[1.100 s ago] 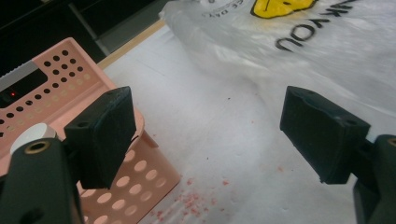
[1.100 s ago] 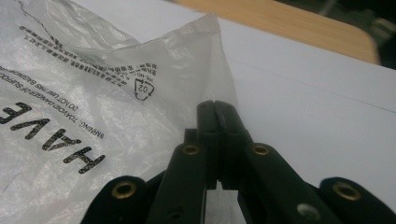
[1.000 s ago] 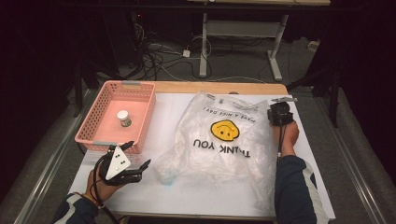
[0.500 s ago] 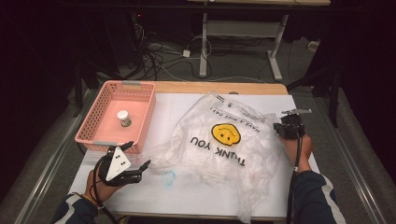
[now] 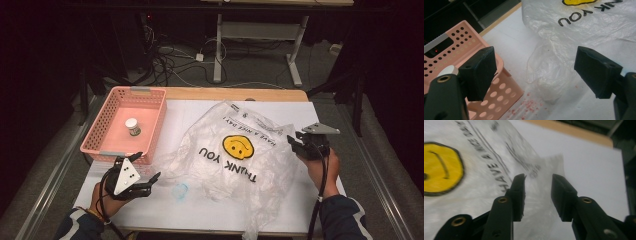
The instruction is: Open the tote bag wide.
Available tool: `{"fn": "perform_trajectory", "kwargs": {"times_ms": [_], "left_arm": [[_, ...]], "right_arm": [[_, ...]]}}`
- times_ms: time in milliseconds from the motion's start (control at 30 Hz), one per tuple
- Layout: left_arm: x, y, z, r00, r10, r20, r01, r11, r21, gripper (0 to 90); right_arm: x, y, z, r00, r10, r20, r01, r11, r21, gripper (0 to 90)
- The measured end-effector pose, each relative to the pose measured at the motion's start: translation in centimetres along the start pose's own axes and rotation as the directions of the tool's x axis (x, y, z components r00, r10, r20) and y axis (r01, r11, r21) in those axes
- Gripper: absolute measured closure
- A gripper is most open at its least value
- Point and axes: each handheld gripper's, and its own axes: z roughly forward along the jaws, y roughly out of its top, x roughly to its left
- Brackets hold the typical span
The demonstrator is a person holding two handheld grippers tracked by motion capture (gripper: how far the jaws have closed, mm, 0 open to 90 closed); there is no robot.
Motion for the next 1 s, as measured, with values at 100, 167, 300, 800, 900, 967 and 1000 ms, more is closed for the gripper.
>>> {"fn": "perform_trajectory", "kwargs": {"times_ms": [100, 167, 300, 800, 900, 967, 1000], "left_arm": [[-0.1, 0.0, 0.0, 1.0, 0.007, -0.002, -0.007, 1.0, 0.003, 17.8], [-0.2, 0.1, 0.0, 1.0, 0.009, 0.001, -0.009, 0.9999, 0.005, 17.8], [-0.3, 0.1, 0.1, 0.9998, 0.017, 0.005, -0.017, 0.9998, 0.011, 17.9], [-0.4, 0.0, 0.4, 0.9997, 0.019, 0.018, -0.019, 0.9995, 0.026, 17.8], [-0.4, 0.0, 0.4, 0.9996, 0.023, 0.017, -0.024, 0.9993, 0.028, 17.8], [-0.4, 0.0, 0.4, 0.9996, 0.023, 0.017, -0.023, 0.9993, 0.029, 17.8], [-0.4, 0.0, 0.4, 0.9996, 0.022, 0.016, -0.022, 0.9994, 0.028, 17.9]], "right_arm": [[2.9, 1.3, -2.1, 0.9861, -0.071, -0.15, 0.059, 0.995, -0.081, 60.6], [5.7, 1.8, -2.7, 0.9533, -0.157, -0.258, 0.135, 0.986, -0.1, 59.4], [12.1, 2.0, -2.3, 0.8597, -0.296, -0.416, 0.275, 0.955, -0.111, 58.4], [19.5, -1.0, 3.7, 0.7134, -0.318, -0.624, 0.443, 0.895, 0.049, 71.5], [19.3, -0.9, 3.7, 0.7268, -0.318, -0.609, 0.442, 0.895, 0.061, 86.6], [19.3, -0.9, 3.7, 0.7281, -0.317, -0.608, 0.441, 0.896, 0.061, 88.4], [19.2, -0.8, 3.7, 0.7304, -0.305, -0.611, 0.432, 0.899, 0.068, 89.6]]}}
